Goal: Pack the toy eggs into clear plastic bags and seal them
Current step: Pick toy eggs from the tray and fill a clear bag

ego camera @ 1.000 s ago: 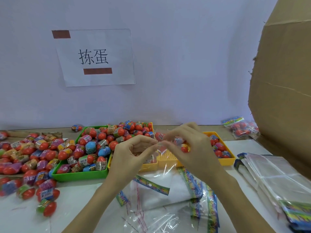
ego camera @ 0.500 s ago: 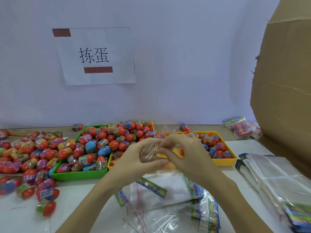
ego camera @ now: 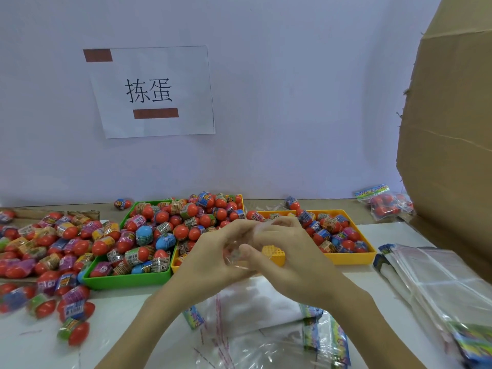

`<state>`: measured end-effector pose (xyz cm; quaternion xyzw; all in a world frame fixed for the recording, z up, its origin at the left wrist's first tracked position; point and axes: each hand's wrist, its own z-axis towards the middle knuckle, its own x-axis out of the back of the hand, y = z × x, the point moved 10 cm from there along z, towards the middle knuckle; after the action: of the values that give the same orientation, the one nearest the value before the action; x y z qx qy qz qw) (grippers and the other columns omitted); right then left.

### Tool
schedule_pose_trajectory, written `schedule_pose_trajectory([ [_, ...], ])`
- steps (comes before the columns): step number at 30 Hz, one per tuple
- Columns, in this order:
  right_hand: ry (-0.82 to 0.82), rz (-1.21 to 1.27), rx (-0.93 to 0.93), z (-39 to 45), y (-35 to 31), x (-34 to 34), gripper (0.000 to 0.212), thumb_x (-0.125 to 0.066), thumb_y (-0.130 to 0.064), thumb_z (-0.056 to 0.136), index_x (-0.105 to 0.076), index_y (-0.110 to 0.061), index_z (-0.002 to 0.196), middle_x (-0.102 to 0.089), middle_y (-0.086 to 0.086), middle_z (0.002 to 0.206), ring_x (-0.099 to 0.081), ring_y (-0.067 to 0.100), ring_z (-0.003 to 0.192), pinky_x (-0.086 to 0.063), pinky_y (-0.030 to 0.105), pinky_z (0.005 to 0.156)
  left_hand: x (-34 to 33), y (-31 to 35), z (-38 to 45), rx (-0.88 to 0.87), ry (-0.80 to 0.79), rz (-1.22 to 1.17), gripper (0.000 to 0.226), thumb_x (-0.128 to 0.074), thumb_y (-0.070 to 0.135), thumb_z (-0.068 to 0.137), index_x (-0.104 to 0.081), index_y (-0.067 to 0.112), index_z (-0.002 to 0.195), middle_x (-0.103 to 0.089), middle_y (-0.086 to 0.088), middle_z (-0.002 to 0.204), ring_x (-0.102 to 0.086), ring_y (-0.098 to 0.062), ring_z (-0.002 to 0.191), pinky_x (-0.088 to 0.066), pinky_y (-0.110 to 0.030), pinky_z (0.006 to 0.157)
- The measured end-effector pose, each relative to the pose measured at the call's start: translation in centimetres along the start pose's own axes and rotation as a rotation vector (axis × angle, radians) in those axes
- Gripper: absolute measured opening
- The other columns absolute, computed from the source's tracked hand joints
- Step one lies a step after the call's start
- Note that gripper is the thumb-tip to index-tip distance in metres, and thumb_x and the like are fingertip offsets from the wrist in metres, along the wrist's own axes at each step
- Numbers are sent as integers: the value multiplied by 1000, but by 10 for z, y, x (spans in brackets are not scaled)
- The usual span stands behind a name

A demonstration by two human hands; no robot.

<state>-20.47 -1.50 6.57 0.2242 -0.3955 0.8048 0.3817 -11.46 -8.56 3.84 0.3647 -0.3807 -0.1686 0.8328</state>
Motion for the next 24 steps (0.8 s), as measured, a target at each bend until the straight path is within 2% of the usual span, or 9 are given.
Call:
schedule_pose_trajectory([
  [2,-20,-63,15,1,-5,-4,33,-50,-46,106,-74,-29,91,-72,-18,88,-62,3,95,-25,26,109,-5,2,-1,-38,-27,100,62,-84,36,85,-59,34,142,-72,16,120,-71,-12,108,-57,-26,90],
  [4,-18,-113,32,1,-9,-4,32,-45,-48,107,-73,-35,100,-73,-20,86,-64,3,84,-30,32,108,-6,6,-1,-77,15,197,56,-80,40,86,-62,34,139,-71,22,117,-71,-7,106,-57,-26,87],
  [6,10,-133,54,1,-12,0,34,-43,-47,108,-74,-36,101,-73,-21,84,-63,1,76,-35,35,105,-5,7,-2,-70,79,158,40,-76,37,89,-66,38,128,-73,24,107,-72,-5,97,-57,-21,80],
  [9,106,-108,96,1,-15,11,39,-41,-42,111,-76,-33,97,-73,-19,80,-61,1,71,-40,35,99,1,1,-2,-10,149,63,27,-75,44,90,-71,40,117,-76,14,100,-73,-15,91,-59,-28,77],
  [12,237,-100,113,1,-13,27,39,-45,-34,111,-75,-22,89,-71,-14,77,-60,8,66,-44,41,92,8,-2,-2,34,193,-25,19,-81,40,93,-76,36,110,-73,20,87,-69,-4,79,-52,-16,70],
  [13,279,-117,110,0,-12,32,35,-49,-30,110,-75,-20,91,-71,-13,78,-60,9,67,-45,42,91,9,-5,-1,63,199,-84,17,-82,37,92,-77,35,108,-72,21,84,-67,0,76,-52,-13,70],
  [15,320,-144,86,-1,-8,39,22,-57,-28,107,-76,-20,99,-73,-15,89,-63,4,78,-45,41,94,10,-11,0,138,211,-228,20,-85,32,89,-79,36,108,-78,15,92,-74,-5,83,-58,-17,72],
  [18,229,-161,15,1,2,32,18,-65,-36,101,-75,-27,112,-71,-19,100,-62,0,95,-39,39,103,15,-17,-1,173,250,-264,22,-86,33,87,-79,37,108,-81,3,101,-79,-17,89,-64,-27,73],
  [24,92,-176,4,2,4,12,3,-69,-28,99,-68,-25,98,-64,-16,93,-60,7,94,-37,48,103,12,-15,0,133,132,-111,34,-88,35,86,-74,35,116,-79,7,106,-77,-14,98,-63,-30,88],
])
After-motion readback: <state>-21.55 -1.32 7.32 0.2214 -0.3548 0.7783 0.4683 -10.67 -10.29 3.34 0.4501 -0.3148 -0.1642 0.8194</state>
